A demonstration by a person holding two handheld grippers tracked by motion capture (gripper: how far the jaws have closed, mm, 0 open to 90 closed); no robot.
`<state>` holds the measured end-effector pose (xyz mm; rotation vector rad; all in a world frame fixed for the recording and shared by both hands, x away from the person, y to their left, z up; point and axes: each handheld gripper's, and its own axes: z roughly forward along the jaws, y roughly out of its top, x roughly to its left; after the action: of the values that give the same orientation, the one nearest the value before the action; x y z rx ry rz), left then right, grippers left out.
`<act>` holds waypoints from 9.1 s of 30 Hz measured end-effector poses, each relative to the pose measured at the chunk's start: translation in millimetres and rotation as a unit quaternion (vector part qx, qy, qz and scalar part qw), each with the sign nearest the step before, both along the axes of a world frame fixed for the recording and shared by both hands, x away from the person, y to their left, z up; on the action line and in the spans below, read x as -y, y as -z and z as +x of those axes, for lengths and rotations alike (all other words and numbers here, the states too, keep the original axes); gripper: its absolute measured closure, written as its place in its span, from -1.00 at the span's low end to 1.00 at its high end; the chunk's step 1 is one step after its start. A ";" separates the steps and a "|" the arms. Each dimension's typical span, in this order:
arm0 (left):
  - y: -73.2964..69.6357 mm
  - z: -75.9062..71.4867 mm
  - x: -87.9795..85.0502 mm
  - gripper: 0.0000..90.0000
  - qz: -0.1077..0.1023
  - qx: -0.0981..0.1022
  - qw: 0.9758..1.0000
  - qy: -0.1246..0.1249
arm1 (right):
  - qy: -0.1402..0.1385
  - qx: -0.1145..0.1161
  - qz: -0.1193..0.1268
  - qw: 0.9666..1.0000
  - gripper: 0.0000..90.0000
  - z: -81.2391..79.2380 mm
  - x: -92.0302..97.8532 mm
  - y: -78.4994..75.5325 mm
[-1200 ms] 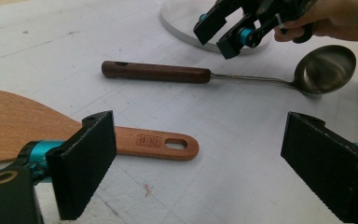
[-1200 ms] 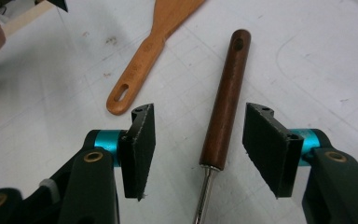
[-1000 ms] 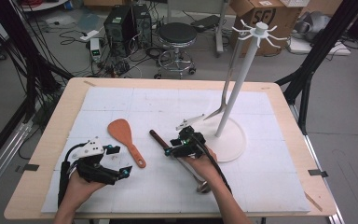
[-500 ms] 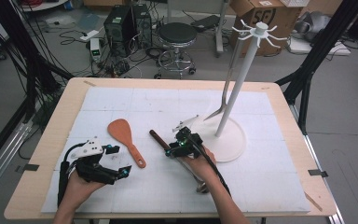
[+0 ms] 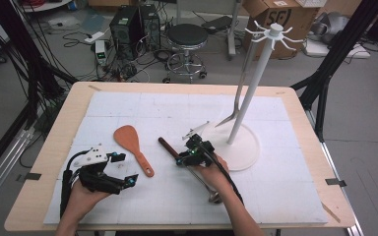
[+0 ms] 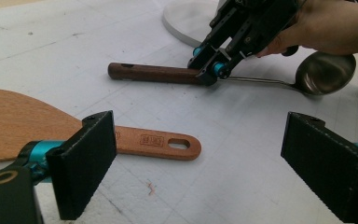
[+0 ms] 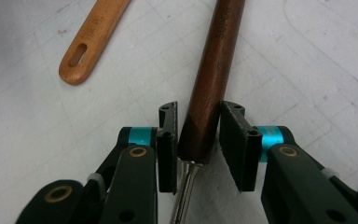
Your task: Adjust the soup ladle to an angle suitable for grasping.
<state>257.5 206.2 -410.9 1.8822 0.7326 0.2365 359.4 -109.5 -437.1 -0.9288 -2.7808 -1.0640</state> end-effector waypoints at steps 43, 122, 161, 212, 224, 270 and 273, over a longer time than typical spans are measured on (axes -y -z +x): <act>2.6 0.6 6.7 -0.76 0.009 -0.002 1.000 0.004 | -0.050 -0.004 -0.022 0.998 0.59 -33.3 43.9 -3.4; 9.9 -1.2 27.2 0.77 0.019 -0.004 0.997 0.070 | -0.146 0.064 0.070 0.985 0.63 -76.3 -3.2 -36.9; 8.1 -2.2 27.4 0.69 0.005 0.003 0.997 0.077 | -0.128 0.026 0.066 0.989 0.61 -70.5 -10.2 -27.9; 8.6 -0.4 25.3 0.33 0.010 -0.001 0.998 0.060 | 0.017 0.062 0.302 0.951 0.60 -51.2 101.5 -95.5; 8.9 0.1 25.4 0.29 0.012 -0.002 0.998 0.059 | 0.047 0.088 0.309 0.946 0.57 -51.7 112.8 -105.8; 11.8 1.2 18.0 0.05 0.015 -0.003 0.999 0.042 | 0.061 0.145 0.307 0.939 0.57 -52.8 136.4 -154.5; 11.8 1.3 17.2 0.04 0.013 -0.003 0.999 0.040 | 0.062 0.151 0.308 0.937 0.57 -53.5 139.5 -161.0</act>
<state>258.8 189.0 -422.6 1.9326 0.6596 0.1902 305.9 -249.0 -276.1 -0.9100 -2.3228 -2.0807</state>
